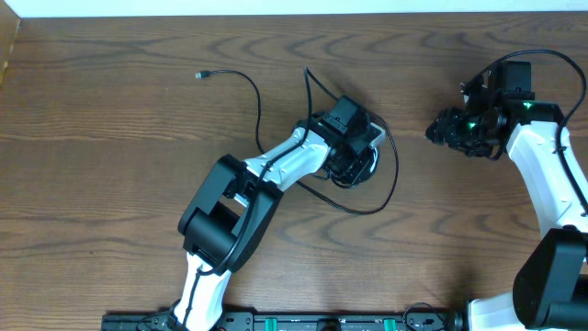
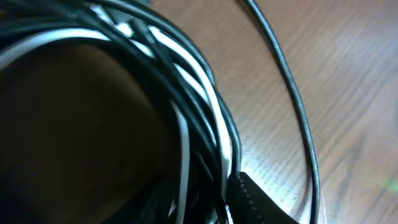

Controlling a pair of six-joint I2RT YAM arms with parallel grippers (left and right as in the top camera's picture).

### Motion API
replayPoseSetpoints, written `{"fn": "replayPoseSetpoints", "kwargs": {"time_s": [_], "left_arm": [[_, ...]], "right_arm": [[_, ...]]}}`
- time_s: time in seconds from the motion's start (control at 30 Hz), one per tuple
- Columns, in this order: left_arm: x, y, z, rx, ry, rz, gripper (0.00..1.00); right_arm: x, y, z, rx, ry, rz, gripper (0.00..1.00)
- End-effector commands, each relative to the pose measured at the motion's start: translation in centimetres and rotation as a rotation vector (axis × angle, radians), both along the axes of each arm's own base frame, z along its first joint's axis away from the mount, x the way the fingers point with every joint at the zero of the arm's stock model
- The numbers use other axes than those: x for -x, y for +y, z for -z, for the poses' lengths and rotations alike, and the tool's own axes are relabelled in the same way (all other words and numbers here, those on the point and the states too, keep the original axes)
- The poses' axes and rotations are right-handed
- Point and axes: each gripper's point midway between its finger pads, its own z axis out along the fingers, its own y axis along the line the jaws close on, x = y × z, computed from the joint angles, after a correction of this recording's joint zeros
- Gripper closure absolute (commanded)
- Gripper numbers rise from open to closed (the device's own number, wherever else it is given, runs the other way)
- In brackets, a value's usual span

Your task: Untangle cables

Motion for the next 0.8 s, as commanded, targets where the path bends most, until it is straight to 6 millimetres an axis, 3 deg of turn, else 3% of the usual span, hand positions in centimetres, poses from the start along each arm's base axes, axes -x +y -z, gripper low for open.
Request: {"fn": "replayPoseSetpoints", "kwargs": {"time_s": [0.0,0.07,0.17,0.37,0.47,0.57,0.77], "left_arm": [[-3.0,0.4,-4.8,0.038,-0.118,-0.048,0.62],[-3.0,0.3,-6.8,0.060,-0.147,-0.048,0.58],[-2.5,0.6,-7.0,0.050,-0.134,-0.046,0.57],[-0.7,2.2,-3.4,-0.043,-0.046,-0.044,0.58],[-1.9,3.9,-1.3,-0.157,-0.105,-0.064,0.58],[-3.3,4.4,-0.8,-0.196,-0.181,-0.060,0.57],[-3.0,4.5,0.1,-0.220,-0.202,0.037,0.57]], "right_arm": [[-0.2,0.1,-0.2,-0.008,-0.009,-0.015,0.44],[-0.2,0.1,-0.2,-0.008,-0.008,-0.016,0.44],[-0.2,0.1,-0.2,-0.008,-0.008,-0.015,0.43],[-0.1,0.1,-0.2,-0.008,-0.005,-0.016,0.43],[-0.1,0.1,-0.2,-0.008,-0.004,-0.015,0.44],[0.0,0.1,-0.1,-0.009,-0.002,-0.015,0.43],[0.1,0.2,-0.1,-0.009,0.003,-0.016,0.44]]}}
